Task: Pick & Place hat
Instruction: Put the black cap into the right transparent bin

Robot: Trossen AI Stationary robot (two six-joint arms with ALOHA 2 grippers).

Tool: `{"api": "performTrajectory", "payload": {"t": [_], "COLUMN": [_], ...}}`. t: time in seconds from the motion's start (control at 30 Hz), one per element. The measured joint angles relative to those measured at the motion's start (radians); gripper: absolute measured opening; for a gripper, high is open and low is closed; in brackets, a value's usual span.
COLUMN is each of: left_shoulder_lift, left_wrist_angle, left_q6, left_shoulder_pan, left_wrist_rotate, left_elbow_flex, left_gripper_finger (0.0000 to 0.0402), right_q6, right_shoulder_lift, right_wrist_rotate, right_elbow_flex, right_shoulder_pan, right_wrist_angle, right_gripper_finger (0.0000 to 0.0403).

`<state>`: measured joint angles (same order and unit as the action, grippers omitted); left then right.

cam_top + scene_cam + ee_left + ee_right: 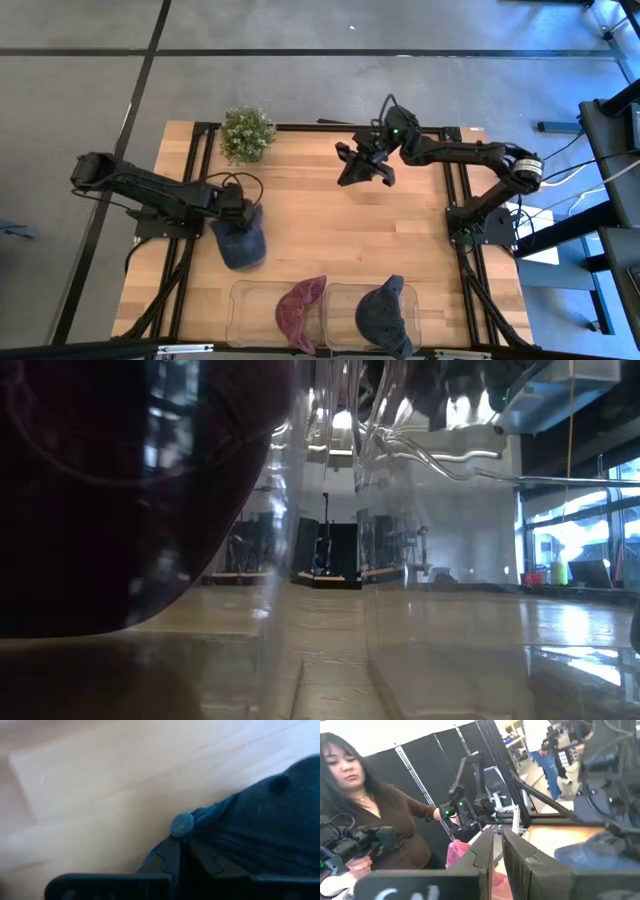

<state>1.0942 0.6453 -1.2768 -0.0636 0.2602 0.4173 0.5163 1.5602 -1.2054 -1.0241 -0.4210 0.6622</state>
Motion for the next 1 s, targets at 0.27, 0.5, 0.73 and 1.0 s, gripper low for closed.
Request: {"api": "performTrajectory", "payload": {"t": [0.27,0.5,0.73,1.0], "left_shoulder_lift": [-0.005,-0.005,-0.005,0.001], "left_wrist_angle": [0.003,-0.011,-0.240,-0.423], "left_q6": [0.257,0.551,0.932,1.151], "left_shoulder_pan": [0.000,0.000,0.000,0.000], "left_wrist_rotate": [0.149,0.198,0.085,-0.055], "left_elbow_flex": [0.198,0.433,0.573,0.635], "left_gripper_finger": [0.0007,0.0006,0.0006,0.0006], "right_q6": [0.012,0.013,0.024,-0.139], "right_shoulder_lift": [-0.094,-0.118,-0.118,-0.116], "right_wrist_rotate": [-0.001,-0.093,-0.115,-0.097], "right_elbow_flex": [0.000,-0.001,-0.007,-0.116], "right_shoulder_pan": [0.001,0.001,0.025,0.041], "right_wrist_angle": [-0.007,-0.011,-0.017,-0.179], "right_gripper_finger": [0.0042,0.0042,0.0042,0.0042]}}
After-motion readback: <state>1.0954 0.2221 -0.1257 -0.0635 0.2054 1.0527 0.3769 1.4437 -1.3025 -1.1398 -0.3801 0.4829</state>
